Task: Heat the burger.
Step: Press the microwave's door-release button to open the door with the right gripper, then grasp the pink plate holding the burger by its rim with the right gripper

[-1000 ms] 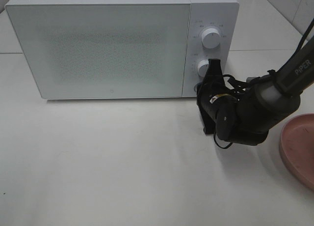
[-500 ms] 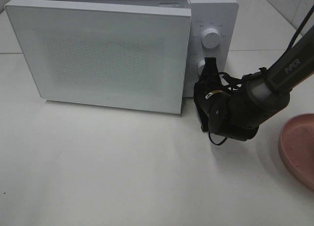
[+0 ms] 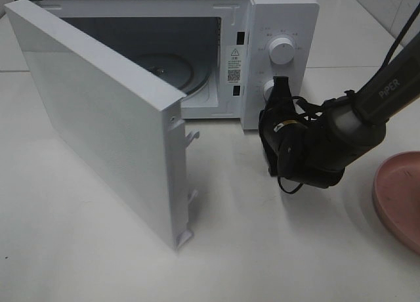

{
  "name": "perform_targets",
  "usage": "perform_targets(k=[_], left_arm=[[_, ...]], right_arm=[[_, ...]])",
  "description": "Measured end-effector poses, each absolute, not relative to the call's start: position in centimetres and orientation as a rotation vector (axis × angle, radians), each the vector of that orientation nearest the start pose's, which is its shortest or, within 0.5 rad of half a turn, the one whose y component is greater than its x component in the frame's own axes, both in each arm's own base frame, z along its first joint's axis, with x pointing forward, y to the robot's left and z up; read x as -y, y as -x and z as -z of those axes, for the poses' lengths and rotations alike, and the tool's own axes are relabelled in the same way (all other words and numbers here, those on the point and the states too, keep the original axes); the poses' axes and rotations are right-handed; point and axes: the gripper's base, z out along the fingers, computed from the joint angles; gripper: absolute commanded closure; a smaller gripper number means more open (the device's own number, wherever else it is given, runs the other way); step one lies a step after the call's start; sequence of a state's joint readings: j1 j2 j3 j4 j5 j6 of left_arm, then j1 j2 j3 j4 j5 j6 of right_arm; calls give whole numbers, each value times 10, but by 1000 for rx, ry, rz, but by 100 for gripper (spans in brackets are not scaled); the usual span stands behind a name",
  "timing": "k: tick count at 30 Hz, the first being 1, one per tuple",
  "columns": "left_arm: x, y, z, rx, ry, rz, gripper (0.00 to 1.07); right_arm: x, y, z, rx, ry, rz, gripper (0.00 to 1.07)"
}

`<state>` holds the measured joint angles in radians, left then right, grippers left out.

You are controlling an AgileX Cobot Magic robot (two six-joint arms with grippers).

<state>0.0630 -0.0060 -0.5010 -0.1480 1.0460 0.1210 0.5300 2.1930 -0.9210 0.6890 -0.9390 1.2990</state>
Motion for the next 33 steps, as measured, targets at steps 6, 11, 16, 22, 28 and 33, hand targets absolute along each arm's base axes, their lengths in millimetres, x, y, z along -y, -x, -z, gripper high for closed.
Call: perform_targets(k=[6,11,16,22,28,33], left_arm=[[12,5,-279,-2013,-65,59,9],[12,5,-279,-2013,-65,59,9],[12,5,-279,-2013,-65,59,9],[12,5,-279,-2013,-65,59,9],[12,5,-279,-2013,-65,59,9],[12,5,-279,-2013,-65,59,9]], right_arm=[[-152,-351,-82,-1439,-1471,-1024,107],[-148,-345,-90,-1463,-1463,-1035,107],[-145,-336,-98,-1508,-1464,-1036,107],[-140,-324,-100,-1570,-1467,-1017,107],[-138,-309,-109,-1658,-1427,-1023,107],[-136,-293,-122,-1768,-1376,-1021,107]])
